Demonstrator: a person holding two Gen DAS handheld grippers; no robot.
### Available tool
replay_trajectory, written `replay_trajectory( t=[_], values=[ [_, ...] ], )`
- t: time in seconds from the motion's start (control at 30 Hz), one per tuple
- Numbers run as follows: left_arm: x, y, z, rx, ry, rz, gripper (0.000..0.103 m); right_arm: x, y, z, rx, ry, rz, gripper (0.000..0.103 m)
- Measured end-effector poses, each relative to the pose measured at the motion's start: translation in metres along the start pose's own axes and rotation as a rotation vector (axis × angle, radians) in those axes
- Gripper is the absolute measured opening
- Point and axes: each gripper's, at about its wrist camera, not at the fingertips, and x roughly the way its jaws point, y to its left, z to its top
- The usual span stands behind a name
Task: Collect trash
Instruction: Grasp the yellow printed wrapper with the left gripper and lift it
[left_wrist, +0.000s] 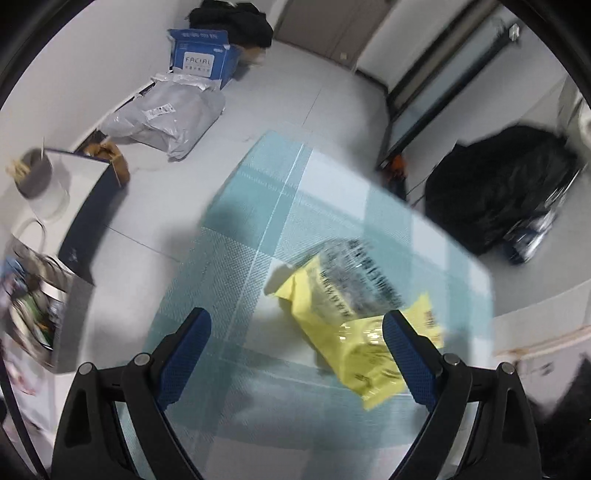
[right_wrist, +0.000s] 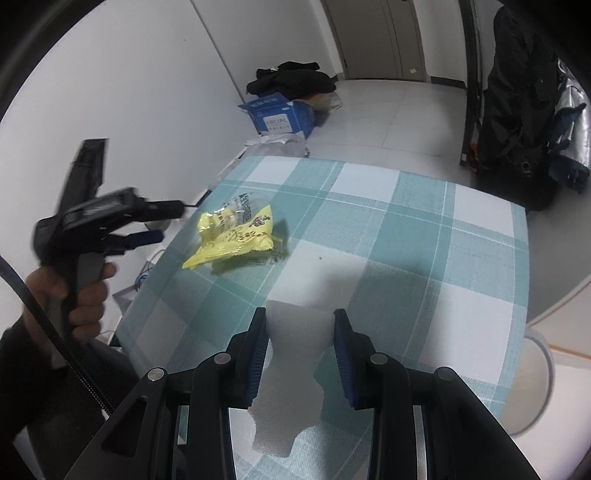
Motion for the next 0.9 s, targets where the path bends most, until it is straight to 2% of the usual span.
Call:
replay_trajectory(
  t=[0.07,0.17,0.33,0.4,0.53,0.6,0.67,0.7,0.77,0.8,0.87,0.9],
  values=[
    [0.009,-0.001,0.0,0.011,0.023,0.025,0.092,-0.003,-0.002,-0.002,0.001,-0.006,0.007,0.033],
    [0.016,-0.005,0.003,0.046,0.009,0.071,0.092,-0.004,-0.005,-0.003,0.004,-0.006,0.027,0.033],
    [0.035,-0.012,0.004,0.148,0.063,0.128,0.092,-0.007,0.0,-0.007,-0.021,-0.007,0.04,0.033],
    [0.036,-0.018,0.001,0.206,0.052,0.159,0.092,-0.009,0.0,-0.007,-0.027,-0.015,0.041,0.033],
    [0.037,-0.027,-0.005,0.293,0.046,0.172,0.092,-0.013,-0.006,-0.006,-0.004,-0.026,0.048,0.033],
    [0.037,-0.031,-0.008,0.324,0.038,0.177,0.088,-0.014,-0.009,-0.006,0.01,-0.027,0.048,0.033],
    [0.035,-0.034,-0.011,0.346,0.019,0.181,0.072,-0.015,-0.011,-0.005,0.019,-0.027,0.048,0.033],
    [0.034,-0.036,-0.011,0.353,0.015,0.179,0.068,-0.016,-0.011,-0.005,0.022,-0.03,0.047,0.033],
    [0.032,-0.041,-0.011,0.363,0.007,0.172,0.047,-0.017,-0.013,-0.005,0.029,-0.034,0.046,0.033],
    [0.031,-0.042,-0.009,0.361,0.006,0.169,0.041,-0.018,-0.013,-0.005,0.033,-0.036,0.047,0.033],
    [0.028,-0.04,-0.006,0.332,0.005,0.128,0.02,-0.02,-0.014,-0.005,0.037,-0.039,0.043,0.033],
    [0.027,-0.041,-0.005,0.318,0.005,0.113,0.017,-0.02,-0.015,-0.005,0.039,-0.04,0.042,0.033]
  ],
)
